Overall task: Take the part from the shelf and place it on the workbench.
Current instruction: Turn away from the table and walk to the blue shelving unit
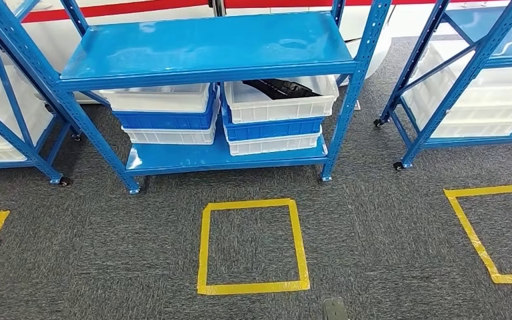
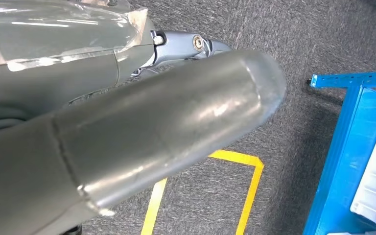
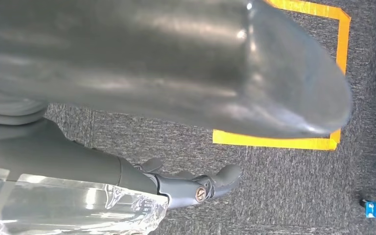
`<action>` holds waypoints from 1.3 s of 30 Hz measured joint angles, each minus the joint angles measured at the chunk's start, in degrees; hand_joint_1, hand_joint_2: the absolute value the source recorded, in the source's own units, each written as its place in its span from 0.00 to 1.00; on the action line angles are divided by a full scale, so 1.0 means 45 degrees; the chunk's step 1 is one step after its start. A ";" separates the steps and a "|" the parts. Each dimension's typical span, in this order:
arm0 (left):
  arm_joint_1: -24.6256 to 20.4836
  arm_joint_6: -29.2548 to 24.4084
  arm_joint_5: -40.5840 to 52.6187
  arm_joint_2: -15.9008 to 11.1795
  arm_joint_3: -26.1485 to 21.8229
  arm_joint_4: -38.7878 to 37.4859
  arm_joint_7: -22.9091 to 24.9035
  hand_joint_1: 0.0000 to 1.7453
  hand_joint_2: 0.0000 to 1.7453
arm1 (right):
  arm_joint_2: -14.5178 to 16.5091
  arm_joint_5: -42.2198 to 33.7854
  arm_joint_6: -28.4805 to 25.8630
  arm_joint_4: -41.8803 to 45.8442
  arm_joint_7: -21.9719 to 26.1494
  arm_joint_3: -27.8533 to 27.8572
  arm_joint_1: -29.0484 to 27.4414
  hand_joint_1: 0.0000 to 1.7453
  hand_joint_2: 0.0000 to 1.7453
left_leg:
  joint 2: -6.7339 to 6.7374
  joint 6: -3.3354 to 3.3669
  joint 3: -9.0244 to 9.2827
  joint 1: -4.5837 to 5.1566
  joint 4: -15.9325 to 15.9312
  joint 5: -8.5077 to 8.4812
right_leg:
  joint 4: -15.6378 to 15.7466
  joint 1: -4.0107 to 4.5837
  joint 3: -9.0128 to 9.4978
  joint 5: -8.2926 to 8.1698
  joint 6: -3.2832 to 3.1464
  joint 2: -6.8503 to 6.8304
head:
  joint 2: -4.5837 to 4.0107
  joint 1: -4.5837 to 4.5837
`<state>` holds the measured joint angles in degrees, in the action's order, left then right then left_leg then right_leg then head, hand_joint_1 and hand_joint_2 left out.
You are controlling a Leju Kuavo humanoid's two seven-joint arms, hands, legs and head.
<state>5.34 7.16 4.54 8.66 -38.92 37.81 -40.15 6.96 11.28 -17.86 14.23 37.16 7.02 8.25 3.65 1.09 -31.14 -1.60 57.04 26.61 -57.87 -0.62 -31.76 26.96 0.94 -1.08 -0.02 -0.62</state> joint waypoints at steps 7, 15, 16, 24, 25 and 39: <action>0.0186 0.0024 -0.0015 0.0024 0.0112 0.0319 0.0000 0.00 0.00 | -0.0051 0.0049 -0.0124 0.0000 0.0000 0.0000 -0.0002 0.00 0.00 | -0.0003 -0.0430 -0.0006 -0.0021 -0.0005 0.0004 | -0.0009 0.0039 -0.0020 0.0002 -0.0004 -0.0001 | 0.0000 -0.0009; 0.0340 -0.0426 -0.0056 0.0036 0.0389 0.0749 0.0000 0.00 0.00 | -0.0086 0.0047 -0.0146 -0.0001 0.0000 0.0000 -0.0005 0.00 0.00 | -0.0005 -0.0420 -0.0006 0.0094 0.0001 0.0014 | -0.0009 -0.0061 -0.0025 -0.0003 0.0004 -0.0002 | 0.0000 -0.0006; 0.0354 -0.0481 -0.0069 0.0038 0.0415 0.0809 0.0000 0.00 0.00 | -0.0087 0.0047 -0.0147 -0.0002 0.0000 0.0000 -0.0005 0.00 0.00 | -0.0005 -0.0418 -0.0006 0.0099 0.0002 0.0015 | -0.0009 -0.0067 -0.0026 -0.0003 0.0005 -0.0002 | 0.0000 -0.0005; 0.0395 -0.0678 -0.0293 0.0092 0.0516 0.1209 -0.0002 0.00 0.00 | -0.0084 0.0007 -0.0205 -0.0005 0.0010 0.0007 -0.0005 0.00 0.00 | -0.0018 0.0152 0.0386 0.0015 -0.0827 -0.0319 | -0.0091 -0.0169 -0.0062 0.0074 0.0196 0.0015 | 0.0000 0.0017; 0.0398 -0.0680 -0.0301 0.0114 0.0515 0.1246 -0.0002 0.00 0.00 | -0.0100 0.0004 -0.0213 -0.0006 0.0015 0.0015 -0.0018 0.00 0.00 | -0.0015 0.0216 0.0484 -0.0045 -0.1017 -0.0428 | -0.0666 -0.0169 -0.0350 0.0350 0.0137 0.0067 | 0.0000 -0.0029; 0.0437 -0.0647 -0.0305 0.0231 0.0560 0.1436 -0.0004 0.00 0.00 | -0.0185 -0.0112 -0.0357 -0.0073 0.0038 0.0091 -0.0159 0.00 0.00 | -0.0277 -0.0886 0.0079 -0.0557 0.0571 0.0772 | -0.0667 -0.0536 -0.0177 0.0474 0.0123 0.0246 | 0.0000 0.0142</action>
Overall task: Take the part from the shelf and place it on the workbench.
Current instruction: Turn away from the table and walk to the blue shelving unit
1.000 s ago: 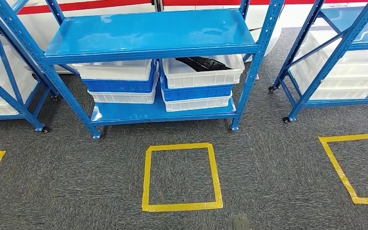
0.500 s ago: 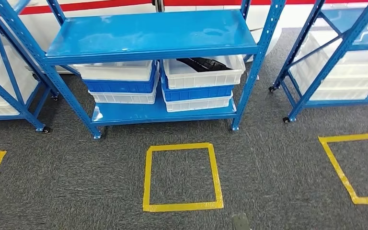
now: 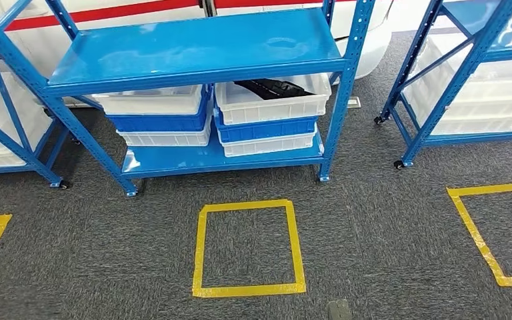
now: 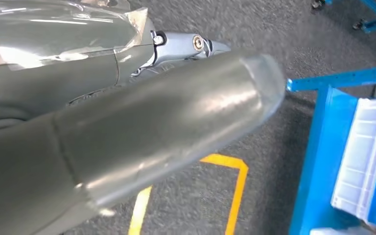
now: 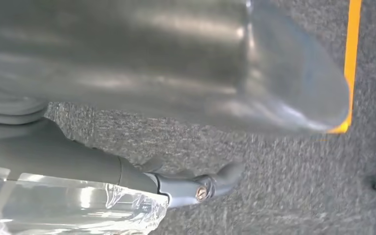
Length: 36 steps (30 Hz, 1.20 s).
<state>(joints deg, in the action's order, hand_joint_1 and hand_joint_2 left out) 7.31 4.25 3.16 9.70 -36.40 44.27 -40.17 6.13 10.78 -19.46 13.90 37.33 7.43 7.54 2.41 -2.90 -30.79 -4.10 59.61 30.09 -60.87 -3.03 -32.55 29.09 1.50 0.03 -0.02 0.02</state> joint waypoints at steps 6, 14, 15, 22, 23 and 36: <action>0.0084 0.0047 0.0001 0.0016 0.0066 0.0003 0.0004 0.00 0.00 | -0.0015 0.0024 -0.0052 0.0000 0.0001 0.0061 0.0018 0.00 0.00 | -0.0456 0.0958 -0.2556 0.0750 0.3465 0.0597 | 0.0035 0.0504 0.0172 0.0185 -0.0308 0.0284 | 0.0000 0.0093; 0.0058 0.0128 -0.0011 -0.0114 0.0126 0.0119 0.0000 0.00 0.00 | 0.0126 0.0086 -0.0257 -0.0016 0.0162 0.0086 -0.0093 0.00 0.00 | -0.0757 0.2535 -0.0645 0.1703 -0.0661 -0.1174 | 0.0390 0.0771 0.0938 0.0126 -0.0235 0.0444 | 0.0001 0.0157; 0.0049 0.0132 -0.0015 -0.0097 0.0131 0.0119 0.0001 0.00 0.00 | 0.0096 0.0086 -0.0261 -0.0016 0.0169 0.0091 -0.0055 0.00 0.00 | -0.0730 0.2561 -0.0396 0.1637 -0.0849 -0.1189 | 0.0197 0.0796 0.0899 0.0207 -0.0204 0.0366 | 0.0001 0.0153; 0.0081 0.0148 -0.0015 0.0080 0.0145 0.0091 0.0004 0.00 0.00 | -0.0112 0.0089 -0.0291 -0.0024 0.0200 0.0160 -0.0102 0.00 0.00 | -0.0622 0.1862 0.0268 0.1163 -0.0983 -0.0769 | -0.1704 0.0277 -0.0888 0.0562 0.0629 0.0142 | 0.0000 0.0090; 0.0092 0.0147 -0.0017 0.0089 0.0142 0.0090 0.0004 0.00 0.00 | -0.0121 0.0091 -0.0293 -0.0025 0.0212 0.0163 -0.0127 0.00 0.00 | -0.0607 0.1688 0.0346 0.1093 -0.0931 -0.0643 | -0.0877 0.0140 -0.0628 0.0050 0.0908 0.0082 | 0.0000 0.0086; 0.0163 0.0095 -0.0096 0.0115 0.0142 0.0100 0.0004 0.00 0.00 | -0.0137 0.0211 -0.0430 -0.0087 0.0312 0.0171 -0.0091 0.00 0.00 | -0.0527 0.0775 -0.2069 0.0763 0.3157 0.1022 | 0.0351 0.0315 0.0572 0.0230 -0.0329 0.0093 | 0.0000 0.0193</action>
<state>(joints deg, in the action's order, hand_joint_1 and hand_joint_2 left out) 8.04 4.68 2.73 10.22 -35.76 44.72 -40.15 5.51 11.73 -21.40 13.51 38.73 8.20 7.13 0.04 0.59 -40.10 -0.67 73.82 34.69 -59.29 -1.62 -29.98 30.12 0.02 0.45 -0.02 0.88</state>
